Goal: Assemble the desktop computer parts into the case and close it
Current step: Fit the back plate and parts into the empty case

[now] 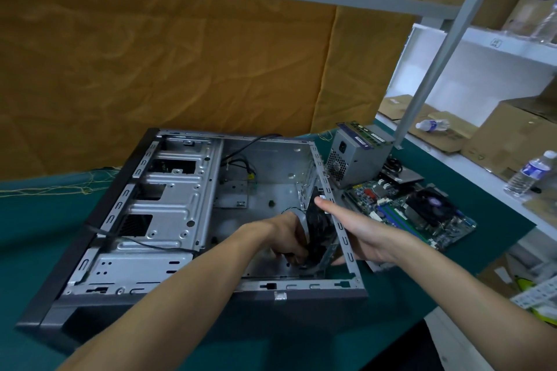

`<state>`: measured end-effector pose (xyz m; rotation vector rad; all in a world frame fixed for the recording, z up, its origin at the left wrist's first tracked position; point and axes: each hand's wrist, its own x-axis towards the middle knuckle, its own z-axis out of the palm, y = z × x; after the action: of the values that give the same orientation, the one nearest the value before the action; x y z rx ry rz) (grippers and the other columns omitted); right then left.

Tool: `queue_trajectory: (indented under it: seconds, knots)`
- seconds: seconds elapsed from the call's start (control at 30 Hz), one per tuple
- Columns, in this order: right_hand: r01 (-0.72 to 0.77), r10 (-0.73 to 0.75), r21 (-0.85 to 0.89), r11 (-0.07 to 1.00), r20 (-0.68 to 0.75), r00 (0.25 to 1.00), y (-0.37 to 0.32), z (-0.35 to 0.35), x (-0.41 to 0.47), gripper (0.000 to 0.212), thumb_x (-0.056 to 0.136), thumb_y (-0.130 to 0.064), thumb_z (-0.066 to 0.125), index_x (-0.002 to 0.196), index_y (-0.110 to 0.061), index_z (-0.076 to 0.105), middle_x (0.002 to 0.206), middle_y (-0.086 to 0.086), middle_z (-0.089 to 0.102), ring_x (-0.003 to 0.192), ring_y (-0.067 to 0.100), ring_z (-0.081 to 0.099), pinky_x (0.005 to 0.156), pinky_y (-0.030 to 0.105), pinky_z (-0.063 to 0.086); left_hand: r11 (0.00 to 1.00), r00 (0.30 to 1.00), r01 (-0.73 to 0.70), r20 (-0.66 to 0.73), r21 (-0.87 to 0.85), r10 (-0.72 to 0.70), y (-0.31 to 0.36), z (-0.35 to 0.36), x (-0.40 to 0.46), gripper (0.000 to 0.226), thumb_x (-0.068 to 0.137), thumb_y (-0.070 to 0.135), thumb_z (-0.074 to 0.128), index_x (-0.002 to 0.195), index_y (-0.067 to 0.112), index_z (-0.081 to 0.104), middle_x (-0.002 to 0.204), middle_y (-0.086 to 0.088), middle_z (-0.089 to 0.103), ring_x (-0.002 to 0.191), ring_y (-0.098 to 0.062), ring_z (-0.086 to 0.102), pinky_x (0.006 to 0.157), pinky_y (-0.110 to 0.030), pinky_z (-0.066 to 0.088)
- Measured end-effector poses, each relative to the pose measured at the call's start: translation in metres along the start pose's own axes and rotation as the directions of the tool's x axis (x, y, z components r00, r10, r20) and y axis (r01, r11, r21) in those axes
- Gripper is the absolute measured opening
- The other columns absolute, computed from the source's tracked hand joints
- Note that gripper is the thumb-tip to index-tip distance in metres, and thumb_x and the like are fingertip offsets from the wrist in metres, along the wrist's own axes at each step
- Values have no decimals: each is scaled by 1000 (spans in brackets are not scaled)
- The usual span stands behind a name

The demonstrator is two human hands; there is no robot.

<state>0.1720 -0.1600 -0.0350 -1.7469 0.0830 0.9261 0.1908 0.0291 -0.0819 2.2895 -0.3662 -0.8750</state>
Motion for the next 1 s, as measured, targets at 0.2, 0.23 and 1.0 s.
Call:
queue_trajectory:
  seconds: [0.2,0.23,1.0]
  knots:
    - [2,-3,-5,1000,-71,997,-1,2,0,79,82,-78,62,139,-24,55,117,13,75,109,31,72,102,53,53,998,1000,4,-2,-65,-5,4,-2,-2,12,91,14,71,101,12,77,64,12,71,67,-4,68,56,-20,52]
    - [1,-1,-3,1000,-77,997,-1,3,-1,79,83,-78,61,140,-24,54,117,13,75,109,32,72,102,54,53,997,1000,10,-7,-82,-10,3,-2,-2,13,91,14,72,102,12,77,64,12,70,67,-4,68,57,-19,53]
    - [-8,9,5,1000,-265,964,-9,15,-12,35,87,-72,60,84,-36,60,71,-27,63,55,-8,64,43,21,53,959,997,82,25,-271,-78,3,0,-6,18,96,8,66,110,2,77,77,4,74,58,-4,61,53,-16,48]
